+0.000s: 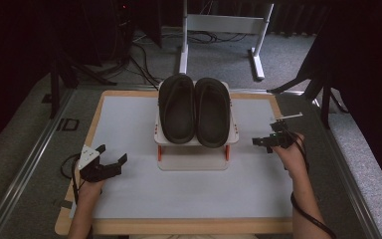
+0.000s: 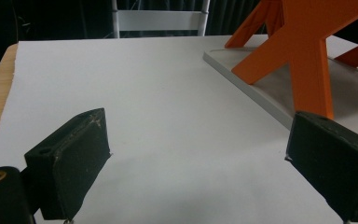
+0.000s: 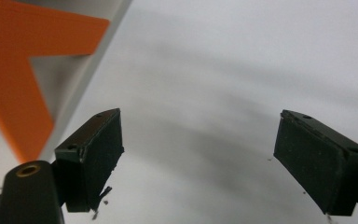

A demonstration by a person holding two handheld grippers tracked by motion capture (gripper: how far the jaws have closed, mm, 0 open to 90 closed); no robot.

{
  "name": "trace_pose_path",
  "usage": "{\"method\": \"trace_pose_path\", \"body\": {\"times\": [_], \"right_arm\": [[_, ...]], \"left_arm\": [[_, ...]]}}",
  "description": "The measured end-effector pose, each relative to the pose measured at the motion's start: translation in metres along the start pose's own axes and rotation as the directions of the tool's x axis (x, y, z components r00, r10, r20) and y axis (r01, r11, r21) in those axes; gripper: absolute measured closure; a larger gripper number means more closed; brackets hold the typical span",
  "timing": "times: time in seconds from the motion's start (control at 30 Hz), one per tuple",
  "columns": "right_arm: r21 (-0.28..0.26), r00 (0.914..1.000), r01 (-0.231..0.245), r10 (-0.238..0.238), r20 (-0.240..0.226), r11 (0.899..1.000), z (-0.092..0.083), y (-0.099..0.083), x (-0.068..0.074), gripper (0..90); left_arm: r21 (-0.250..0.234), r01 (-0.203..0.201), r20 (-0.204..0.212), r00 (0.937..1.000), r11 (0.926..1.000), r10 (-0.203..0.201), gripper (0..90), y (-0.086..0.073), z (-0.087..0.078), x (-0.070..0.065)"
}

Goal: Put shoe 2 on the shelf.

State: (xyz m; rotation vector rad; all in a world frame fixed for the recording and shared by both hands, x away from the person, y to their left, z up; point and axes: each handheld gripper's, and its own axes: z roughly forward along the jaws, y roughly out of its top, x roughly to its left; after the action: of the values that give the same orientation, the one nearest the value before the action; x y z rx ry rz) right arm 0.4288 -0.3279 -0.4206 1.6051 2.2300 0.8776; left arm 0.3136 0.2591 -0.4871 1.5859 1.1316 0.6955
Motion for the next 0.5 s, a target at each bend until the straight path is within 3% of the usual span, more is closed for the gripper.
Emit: {"method": "trace_pose_path", "body": {"times": [0.17, 0.33, 0.5], "right_arm": [[-0.066, 0.9994, -0.012, 0.014, 0.031, 0.998, 0.004, -0.017, -0.007, 13.3], [-0.083, 0.9993, -0.024, 0.027, 0.027, 0.996, 0.007, -0.03, -0.012, 12.5], [-0.134, 0.9964, -0.035, 0.045, 0.072, 0.99, 0.007, -0.044, -0.017, 12.1]], "left_arm": [[0.001, 0.001, 0.0, 1.0, 1.0, -0.001, 5.6, 0.0, 0.0, 0.0], [0.001, 0.001, 0.0, 1.0, 1.0, -0.001, 5.6, 0.0, 0.0, 0.0], [0.001, 0.001, 0.0, 1.0, 1.0, -0.001, 5.6, 0.0, 0.0, 0.0]]}}
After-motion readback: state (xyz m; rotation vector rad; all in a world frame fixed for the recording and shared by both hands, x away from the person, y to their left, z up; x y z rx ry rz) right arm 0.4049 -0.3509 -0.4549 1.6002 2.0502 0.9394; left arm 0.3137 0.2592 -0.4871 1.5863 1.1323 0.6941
